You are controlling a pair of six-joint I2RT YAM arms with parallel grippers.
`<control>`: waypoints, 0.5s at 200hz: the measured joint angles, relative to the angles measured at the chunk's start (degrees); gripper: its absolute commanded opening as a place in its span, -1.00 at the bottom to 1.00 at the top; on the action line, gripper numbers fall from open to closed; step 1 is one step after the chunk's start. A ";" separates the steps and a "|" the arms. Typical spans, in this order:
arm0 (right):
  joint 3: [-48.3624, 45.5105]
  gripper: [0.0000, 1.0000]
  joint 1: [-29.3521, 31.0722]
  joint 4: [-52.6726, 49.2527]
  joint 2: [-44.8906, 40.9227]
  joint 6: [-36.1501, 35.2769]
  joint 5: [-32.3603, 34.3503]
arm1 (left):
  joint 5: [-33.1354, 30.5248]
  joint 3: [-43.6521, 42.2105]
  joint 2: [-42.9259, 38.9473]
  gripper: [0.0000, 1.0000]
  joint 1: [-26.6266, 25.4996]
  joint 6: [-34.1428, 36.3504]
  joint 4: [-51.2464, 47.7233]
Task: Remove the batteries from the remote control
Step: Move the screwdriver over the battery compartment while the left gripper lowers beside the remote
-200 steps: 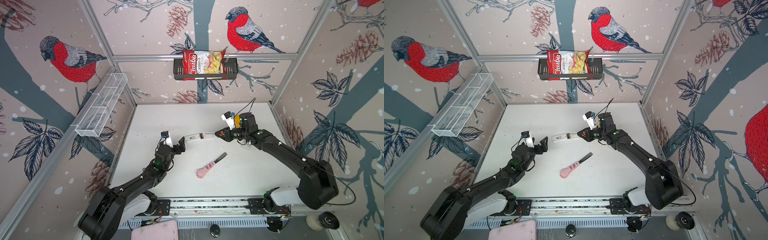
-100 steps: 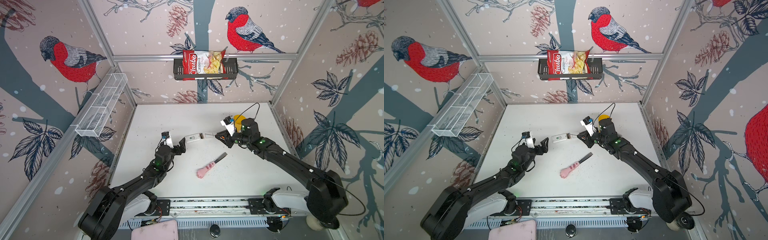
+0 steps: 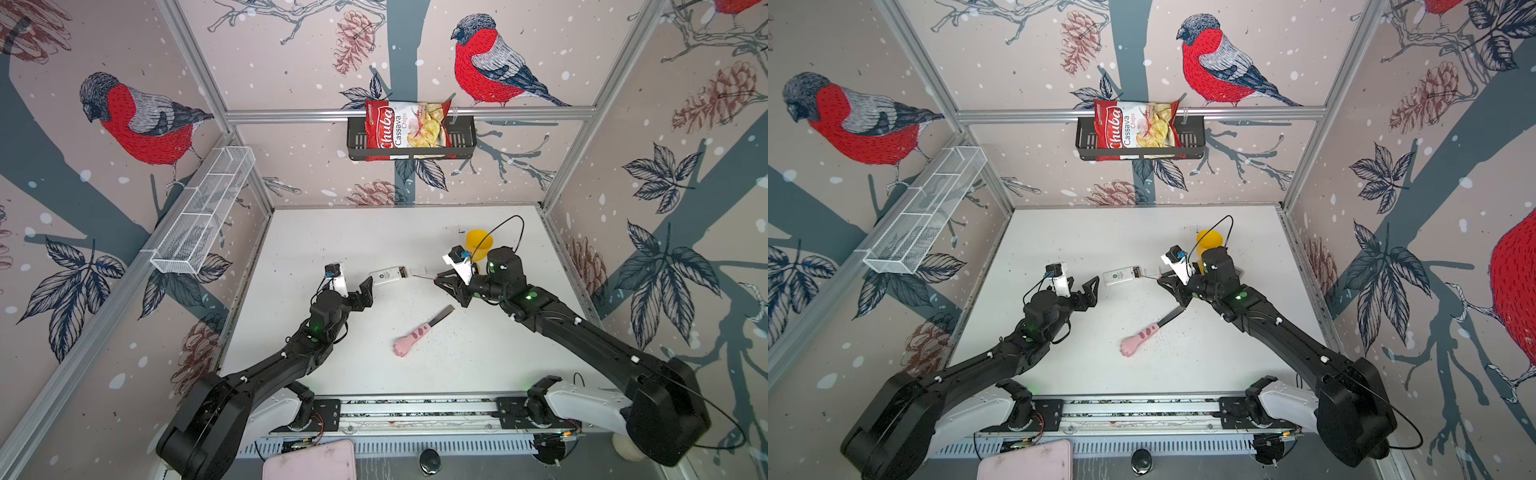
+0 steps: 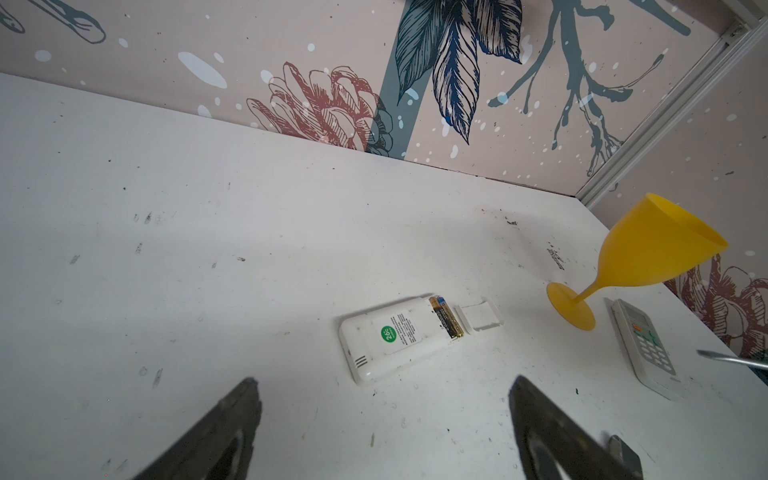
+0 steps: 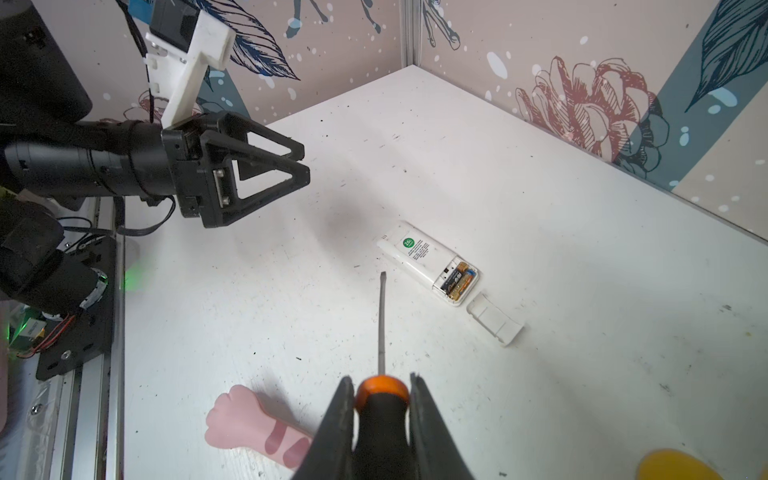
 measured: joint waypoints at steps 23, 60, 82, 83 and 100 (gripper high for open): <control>0.00 -1.00 -0.02 0.02 -0.57 0.52 -0.13 | 0.00 -0.07 0.11 0.84 0.00 -0.07 0.07; 0.68 -1.00 -1.20 0.48 -1.01 5.77 -3.89 | 0.00 -0.13 0.17 0.85 -0.07 -0.11 0.04; 2.34 -1.00 -4.07 0.48 0.61 10.34 -8.39 | -0.46 -0.15 0.22 0.85 -0.04 -0.09 0.33; 2.47 -1.00 -4.33 0.48 0.76 10.64 -8.74 | -0.48 -0.15 0.24 0.85 -0.04 -0.09 0.42; 4.17 -1.00 -7.10 0.39 2.91 13.84 -13.09 | -0.42 -0.26 0.59 0.85 -0.07 -0.09 0.87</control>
